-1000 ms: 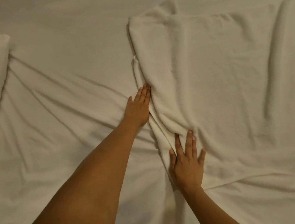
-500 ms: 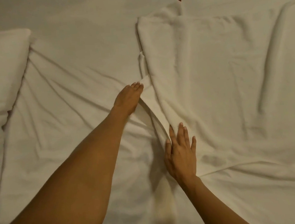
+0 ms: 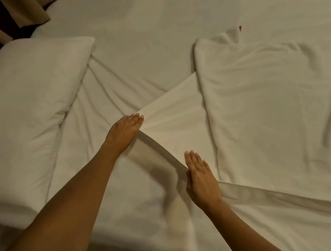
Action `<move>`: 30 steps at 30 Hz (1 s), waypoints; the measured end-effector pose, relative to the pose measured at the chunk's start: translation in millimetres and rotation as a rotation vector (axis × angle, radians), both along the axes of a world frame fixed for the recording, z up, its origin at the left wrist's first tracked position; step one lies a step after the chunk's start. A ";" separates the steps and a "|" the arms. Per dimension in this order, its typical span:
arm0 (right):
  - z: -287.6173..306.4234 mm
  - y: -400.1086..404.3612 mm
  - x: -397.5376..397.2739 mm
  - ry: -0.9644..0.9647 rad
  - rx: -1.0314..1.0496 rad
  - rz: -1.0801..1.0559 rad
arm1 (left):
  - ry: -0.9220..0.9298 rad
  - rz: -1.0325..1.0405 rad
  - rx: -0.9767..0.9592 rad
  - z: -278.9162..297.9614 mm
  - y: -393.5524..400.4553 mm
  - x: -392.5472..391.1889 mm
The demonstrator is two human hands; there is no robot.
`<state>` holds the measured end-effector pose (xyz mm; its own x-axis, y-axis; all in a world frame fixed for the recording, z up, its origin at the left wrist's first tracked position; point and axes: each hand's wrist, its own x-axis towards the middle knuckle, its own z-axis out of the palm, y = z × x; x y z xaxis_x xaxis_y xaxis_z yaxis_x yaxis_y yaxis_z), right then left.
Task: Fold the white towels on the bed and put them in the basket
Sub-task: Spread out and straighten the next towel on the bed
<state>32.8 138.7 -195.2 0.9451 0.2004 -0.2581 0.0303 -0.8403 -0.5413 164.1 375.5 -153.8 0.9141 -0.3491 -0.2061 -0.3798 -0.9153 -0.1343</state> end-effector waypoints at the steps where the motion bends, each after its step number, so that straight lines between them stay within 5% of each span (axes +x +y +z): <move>1: -2.3 5.5 -3.4 0.022 -0.009 0.023 | -0.004 -0.011 0.018 -3.3 7.6 -5.2; 6: -8.7 30.2 -28.8 0.122 -0.071 0.141 | 0.002 -0.048 0.236 -24.8 47.3 -56.9; 16: -14.9 71.1 -59.4 0.112 -0.056 0.260 | 0.145 0.167 0.362 -39.7 106.6 -154.2; 30: -45.9 58.7 -53.6 0.285 -0.170 0.316 | 0.554 0.314 0.031 -74.5 45.9 -140.0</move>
